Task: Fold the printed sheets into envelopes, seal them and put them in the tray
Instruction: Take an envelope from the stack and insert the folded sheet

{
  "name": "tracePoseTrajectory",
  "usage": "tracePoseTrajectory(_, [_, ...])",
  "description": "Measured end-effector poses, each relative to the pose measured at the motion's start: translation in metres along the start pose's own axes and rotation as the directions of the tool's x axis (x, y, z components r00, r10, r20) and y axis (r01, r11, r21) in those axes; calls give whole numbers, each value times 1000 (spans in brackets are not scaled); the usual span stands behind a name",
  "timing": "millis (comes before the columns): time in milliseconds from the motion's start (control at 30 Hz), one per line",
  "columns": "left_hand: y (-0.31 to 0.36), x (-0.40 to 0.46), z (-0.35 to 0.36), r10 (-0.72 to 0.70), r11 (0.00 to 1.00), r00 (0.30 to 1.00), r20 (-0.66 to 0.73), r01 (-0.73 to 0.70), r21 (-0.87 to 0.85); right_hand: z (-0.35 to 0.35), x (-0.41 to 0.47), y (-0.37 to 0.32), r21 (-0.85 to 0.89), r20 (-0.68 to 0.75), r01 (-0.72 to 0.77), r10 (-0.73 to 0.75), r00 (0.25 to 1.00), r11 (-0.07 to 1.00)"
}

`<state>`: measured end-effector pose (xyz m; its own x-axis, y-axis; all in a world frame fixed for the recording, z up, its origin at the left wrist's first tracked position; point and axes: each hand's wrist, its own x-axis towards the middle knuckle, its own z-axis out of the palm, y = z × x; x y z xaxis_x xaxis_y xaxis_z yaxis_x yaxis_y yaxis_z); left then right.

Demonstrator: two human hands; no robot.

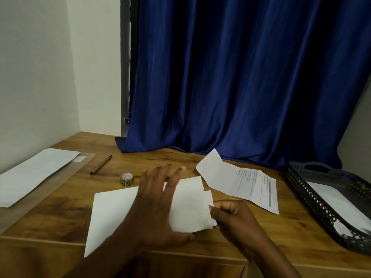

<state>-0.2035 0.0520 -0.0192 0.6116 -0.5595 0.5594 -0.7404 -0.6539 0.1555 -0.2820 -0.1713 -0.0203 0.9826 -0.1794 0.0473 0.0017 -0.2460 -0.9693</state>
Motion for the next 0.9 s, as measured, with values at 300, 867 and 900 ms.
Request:
tracePoseTrajectory(300, [-18, -5, -12, -50, 995, 976, 211, 31, 94, 1, 0, 4, -5, -14, 32, -32, 999, 999])
tracePoseTrajectory(867, [0, -2, -12, 143, 976, 987, 78, -153, 153, -5, 18, -13, -234, 310, 158, -81, 947, 959])
tracePoseTrajectory(900, [-1, -2, -11, 139, 979, 987, 82, -150, 142, -6, 17, -12, -217, 332, 164, -85, 940, 962])
